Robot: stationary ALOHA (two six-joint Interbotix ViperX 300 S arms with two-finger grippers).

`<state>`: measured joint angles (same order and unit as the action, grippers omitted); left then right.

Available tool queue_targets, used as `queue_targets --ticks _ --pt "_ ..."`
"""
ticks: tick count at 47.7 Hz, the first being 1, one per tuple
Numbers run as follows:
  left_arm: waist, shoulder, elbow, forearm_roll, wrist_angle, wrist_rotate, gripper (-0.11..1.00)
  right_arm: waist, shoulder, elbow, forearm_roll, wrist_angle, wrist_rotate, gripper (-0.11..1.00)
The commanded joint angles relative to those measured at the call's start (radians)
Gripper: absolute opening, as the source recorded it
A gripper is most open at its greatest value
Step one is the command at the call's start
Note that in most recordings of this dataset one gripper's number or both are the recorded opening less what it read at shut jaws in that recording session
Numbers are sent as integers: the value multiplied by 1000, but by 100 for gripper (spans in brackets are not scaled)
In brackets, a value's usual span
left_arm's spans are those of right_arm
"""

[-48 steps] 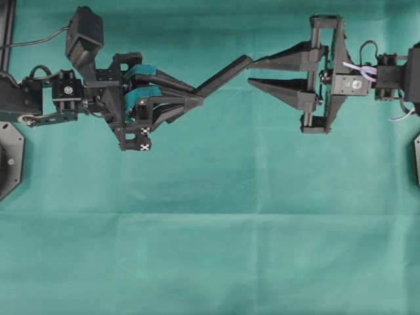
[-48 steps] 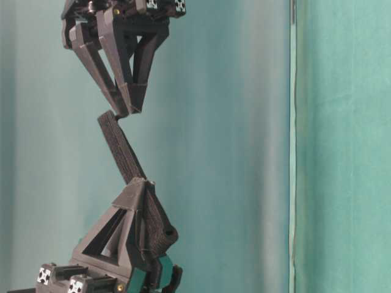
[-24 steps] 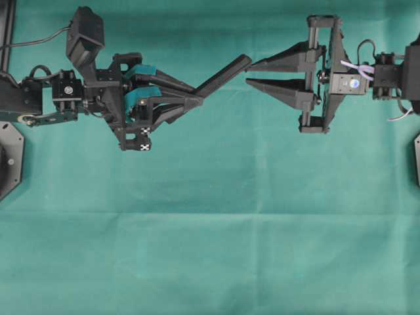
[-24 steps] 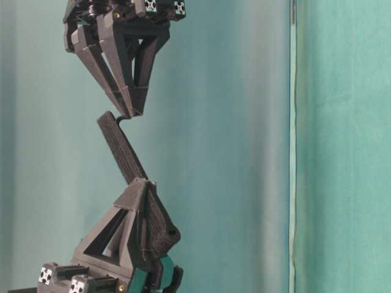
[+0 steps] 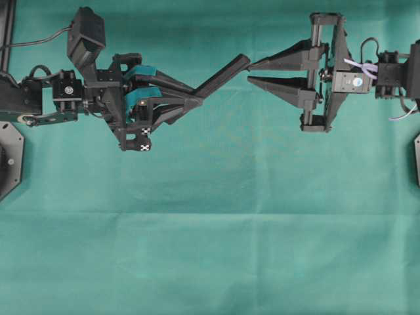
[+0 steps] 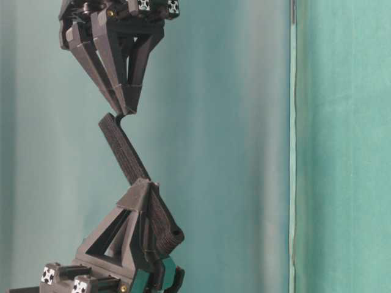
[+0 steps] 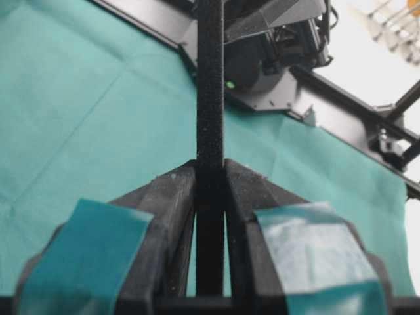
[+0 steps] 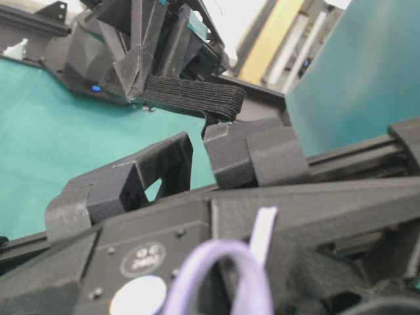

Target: Peel off the Velcro with your right arm.

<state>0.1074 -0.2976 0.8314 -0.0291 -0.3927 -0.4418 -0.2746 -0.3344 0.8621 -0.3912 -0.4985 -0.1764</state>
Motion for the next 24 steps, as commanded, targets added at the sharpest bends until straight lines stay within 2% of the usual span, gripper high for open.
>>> queue_targets --ticks 1,24 --pt "3 -11 -11 -2 -5 2 10 -2 -15 -12 3 -8 0 35" --pt "-2 -11 -11 0 2 2 10 -2 -15 -21 3 -8 0 36"
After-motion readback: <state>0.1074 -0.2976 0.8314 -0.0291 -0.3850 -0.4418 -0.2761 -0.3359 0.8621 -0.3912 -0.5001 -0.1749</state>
